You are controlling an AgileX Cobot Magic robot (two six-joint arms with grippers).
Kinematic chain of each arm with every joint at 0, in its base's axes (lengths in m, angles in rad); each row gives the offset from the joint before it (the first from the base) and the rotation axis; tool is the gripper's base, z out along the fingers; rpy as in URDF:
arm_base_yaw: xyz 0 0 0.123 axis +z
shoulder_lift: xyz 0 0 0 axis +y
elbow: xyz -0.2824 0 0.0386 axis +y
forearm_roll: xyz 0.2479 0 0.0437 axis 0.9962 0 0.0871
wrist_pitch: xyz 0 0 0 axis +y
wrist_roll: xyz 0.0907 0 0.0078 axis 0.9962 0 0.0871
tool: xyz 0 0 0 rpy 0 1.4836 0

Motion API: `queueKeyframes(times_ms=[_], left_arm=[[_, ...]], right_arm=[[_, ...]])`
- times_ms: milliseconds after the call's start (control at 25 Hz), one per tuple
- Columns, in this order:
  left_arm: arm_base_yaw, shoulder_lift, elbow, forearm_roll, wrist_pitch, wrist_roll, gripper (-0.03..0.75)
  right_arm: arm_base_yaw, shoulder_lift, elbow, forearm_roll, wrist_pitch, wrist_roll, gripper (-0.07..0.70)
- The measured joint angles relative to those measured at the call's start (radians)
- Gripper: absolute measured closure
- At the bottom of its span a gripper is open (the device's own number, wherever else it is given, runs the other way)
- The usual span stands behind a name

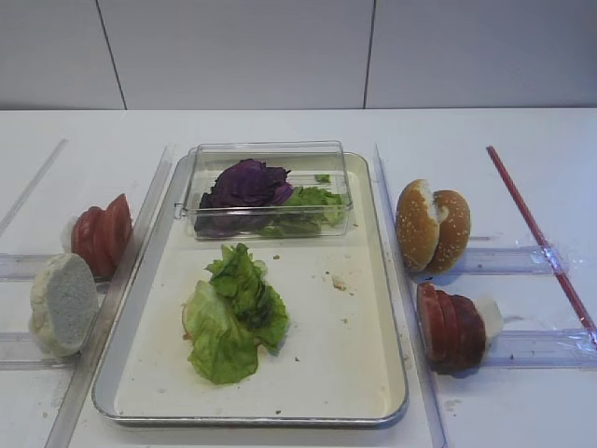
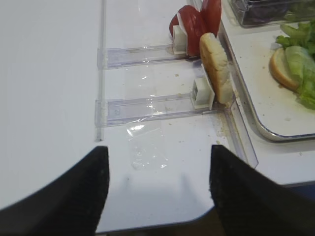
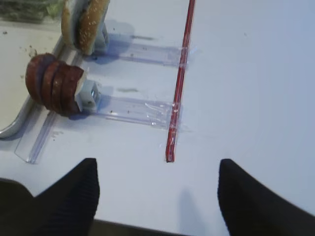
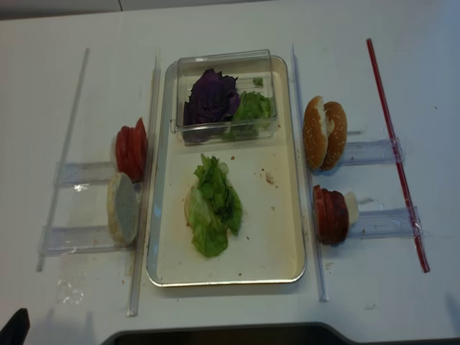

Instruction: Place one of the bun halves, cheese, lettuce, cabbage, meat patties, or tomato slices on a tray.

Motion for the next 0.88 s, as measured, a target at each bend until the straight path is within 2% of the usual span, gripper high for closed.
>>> queueKeyframes(times_ms=[120,400,800,880], left_arm=[[0.0,0.0,0.0,0.0,0.0,0.0,0.304],[0.0,-0.002,0.0,0.0,0.0,0.0,0.304],[0.0,-0.002,0.0,0.0,0.0,0.0,0.304],[0.0,-0.002,0.0,0.0,0.0,0.0,0.304]], right_arm=[[0.0,-0.041,0.008,0.0,-0.028,0.0,0.144],[0.0,-0.046,0.033,0.005,-0.053,-0.031,0.213],[-0.002,-0.046,0.036,0.005,-0.061,-0.034,0.223],[-0.025,-0.046,0.036,0.005,-0.063,-0.034,0.223]])
